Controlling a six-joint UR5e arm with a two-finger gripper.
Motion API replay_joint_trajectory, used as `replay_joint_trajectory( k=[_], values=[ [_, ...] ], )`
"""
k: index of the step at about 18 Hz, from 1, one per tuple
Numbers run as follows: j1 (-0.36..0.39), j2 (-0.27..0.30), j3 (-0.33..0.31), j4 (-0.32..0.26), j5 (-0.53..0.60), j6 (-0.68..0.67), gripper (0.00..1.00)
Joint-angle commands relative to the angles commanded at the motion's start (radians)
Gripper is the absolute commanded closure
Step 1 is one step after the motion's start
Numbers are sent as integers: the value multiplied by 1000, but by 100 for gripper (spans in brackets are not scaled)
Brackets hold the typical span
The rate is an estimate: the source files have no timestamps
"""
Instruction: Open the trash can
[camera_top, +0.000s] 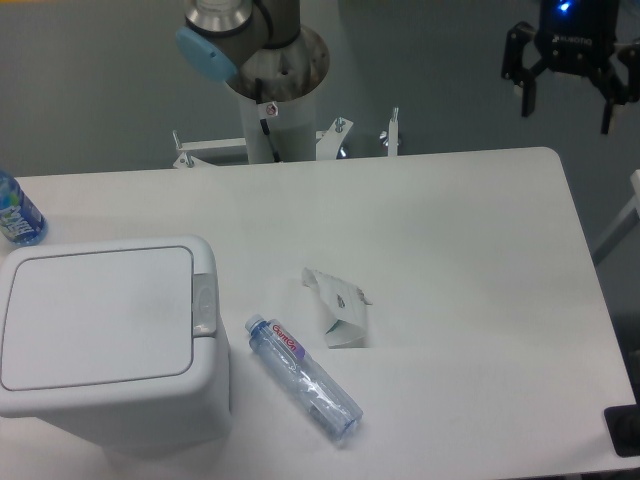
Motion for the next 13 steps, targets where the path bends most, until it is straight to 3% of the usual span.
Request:
replay_joint_trajectory(
  k=[9,13],
  values=[
    [-8,-12,0,-2,14,-23,0],
    [-69,-43,14,17,11,-312,0]
  ],
)
